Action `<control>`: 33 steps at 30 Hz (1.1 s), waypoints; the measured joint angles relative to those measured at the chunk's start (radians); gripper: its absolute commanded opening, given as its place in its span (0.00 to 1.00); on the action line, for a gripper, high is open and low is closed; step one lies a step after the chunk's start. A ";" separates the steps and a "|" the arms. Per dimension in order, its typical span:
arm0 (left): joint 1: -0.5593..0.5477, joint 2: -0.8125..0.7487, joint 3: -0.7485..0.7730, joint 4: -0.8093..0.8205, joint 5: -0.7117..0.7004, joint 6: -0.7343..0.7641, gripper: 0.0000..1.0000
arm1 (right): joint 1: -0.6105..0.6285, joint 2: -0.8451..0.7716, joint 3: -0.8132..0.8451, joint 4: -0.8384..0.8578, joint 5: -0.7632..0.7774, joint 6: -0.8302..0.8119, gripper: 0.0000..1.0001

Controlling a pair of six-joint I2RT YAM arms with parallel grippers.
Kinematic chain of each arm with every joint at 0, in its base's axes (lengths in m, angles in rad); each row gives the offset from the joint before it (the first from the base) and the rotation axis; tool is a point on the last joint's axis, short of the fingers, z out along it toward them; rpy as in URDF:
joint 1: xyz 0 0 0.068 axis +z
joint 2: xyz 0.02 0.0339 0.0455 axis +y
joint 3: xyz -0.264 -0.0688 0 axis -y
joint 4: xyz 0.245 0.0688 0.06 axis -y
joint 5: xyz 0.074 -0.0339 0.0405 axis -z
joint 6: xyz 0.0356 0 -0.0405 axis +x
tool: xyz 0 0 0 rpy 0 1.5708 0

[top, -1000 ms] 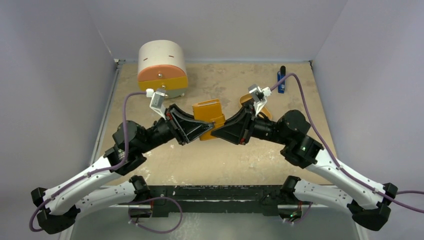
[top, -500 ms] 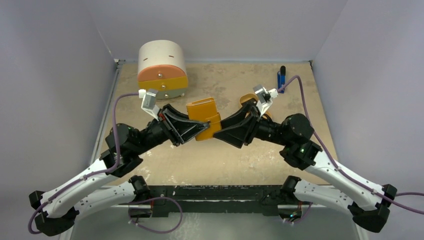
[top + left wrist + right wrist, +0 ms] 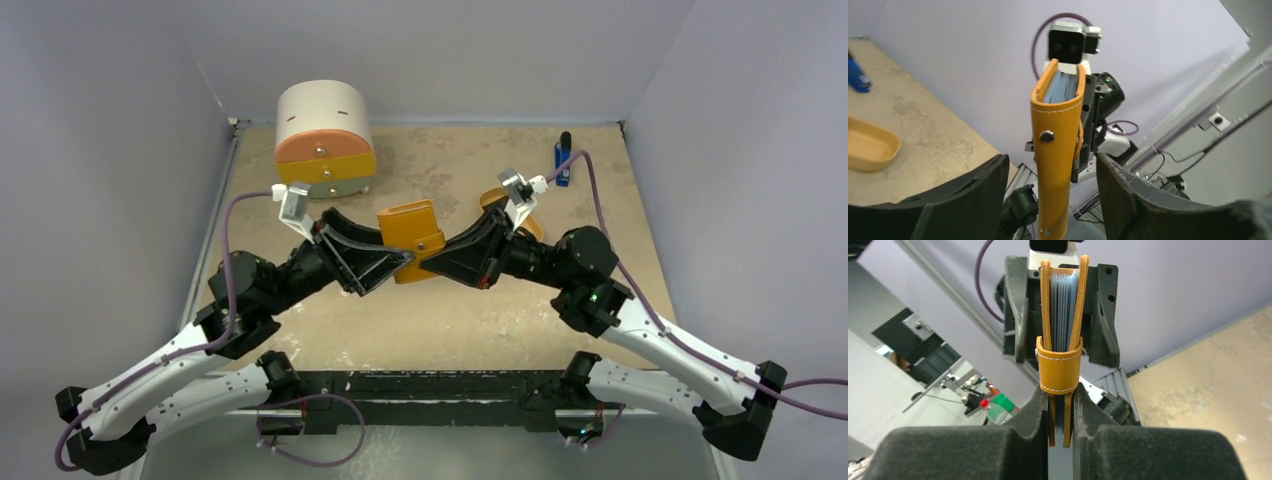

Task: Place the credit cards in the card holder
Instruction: Close the card holder, then place the card holder at the center of the board.

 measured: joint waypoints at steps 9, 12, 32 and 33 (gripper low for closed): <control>0.000 -0.258 0.005 -0.462 -0.618 0.036 0.87 | -0.001 -0.097 0.118 -0.512 0.328 -0.145 0.00; 0.000 -0.293 0.033 -0.620 -0.819 0.018 0.86 | -0.013 -0.073 0.122 -0.640 0.423 -0.169 0.00; 0.000 -0.229 0.036 -0.985 -0.938 -0.045 0.83 | -0.183 0.704 -0.106 -0.064 0.304 0.232 0.00; 0.000 -0.230 0.032 -0.990 -0.934 -0.047 0.82 | -0.185 0.735 -0.102 -0.036 0.312 0.247 0.00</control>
